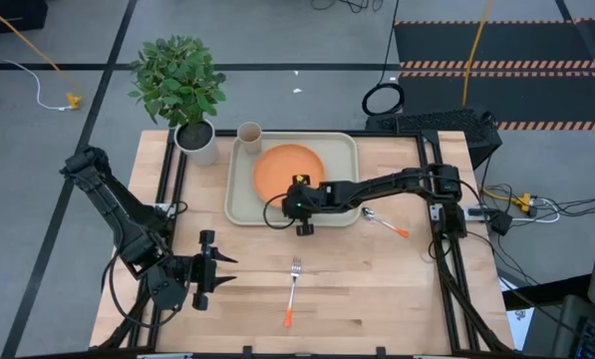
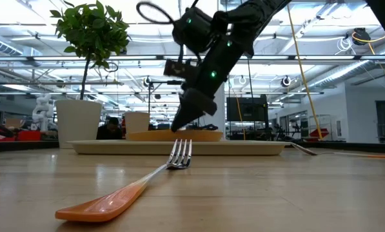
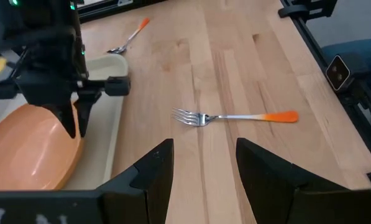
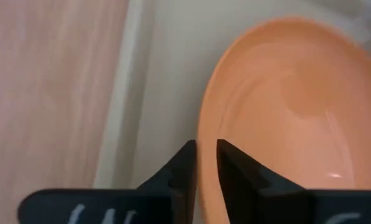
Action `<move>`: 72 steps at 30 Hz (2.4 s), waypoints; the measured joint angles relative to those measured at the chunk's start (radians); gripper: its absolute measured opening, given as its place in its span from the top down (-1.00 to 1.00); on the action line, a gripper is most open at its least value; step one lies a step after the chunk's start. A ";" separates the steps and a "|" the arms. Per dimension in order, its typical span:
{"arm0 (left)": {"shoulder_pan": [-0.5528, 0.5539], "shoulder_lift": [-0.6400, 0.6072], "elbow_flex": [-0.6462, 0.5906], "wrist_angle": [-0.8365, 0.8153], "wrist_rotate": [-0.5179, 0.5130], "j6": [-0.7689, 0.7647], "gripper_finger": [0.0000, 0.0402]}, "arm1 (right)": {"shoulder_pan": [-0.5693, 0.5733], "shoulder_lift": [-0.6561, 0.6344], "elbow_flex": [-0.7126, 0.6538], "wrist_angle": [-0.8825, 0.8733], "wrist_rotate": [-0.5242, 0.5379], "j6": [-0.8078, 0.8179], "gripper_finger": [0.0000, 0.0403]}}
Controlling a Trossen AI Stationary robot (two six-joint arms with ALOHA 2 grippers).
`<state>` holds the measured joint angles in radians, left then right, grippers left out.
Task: Pick and place plate/cup/fork/spoon on tray
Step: Put the orange plate on the brown tray, then put the orange fork on the right side of the brown tray
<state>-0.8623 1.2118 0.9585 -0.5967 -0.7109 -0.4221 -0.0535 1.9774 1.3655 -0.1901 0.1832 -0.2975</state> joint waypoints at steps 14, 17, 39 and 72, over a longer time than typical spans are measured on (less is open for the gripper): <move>0.030 0.022 0.000 0.019 -0.044 -0.005 0.12 | 0.140 -0.254 0.000 -0.162 0.056 0.239 0.55; 0.057 0.050 0.000 0.023 -0.043 0.004 0.12 | 0.192 -0.301 0.000 -0.204 0.056 0.364 0.55; 0.243 0.367 0.043 0.315 0.313 0.394 0.12 | 0.528 -0.340 -0.118 -0.235 0.157 0.779 0.56; 0.452 0.892 0.498 0.015 0.624 1.201 0.12 | 0.605 -0.339 -0.219 -0.195 -0.031 0.858 0.56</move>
<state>-0.4101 2.1033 1.4567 -0.5821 -0.0872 0.7792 0.5519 1.6382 1.1461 -0.3848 0.1520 0.5600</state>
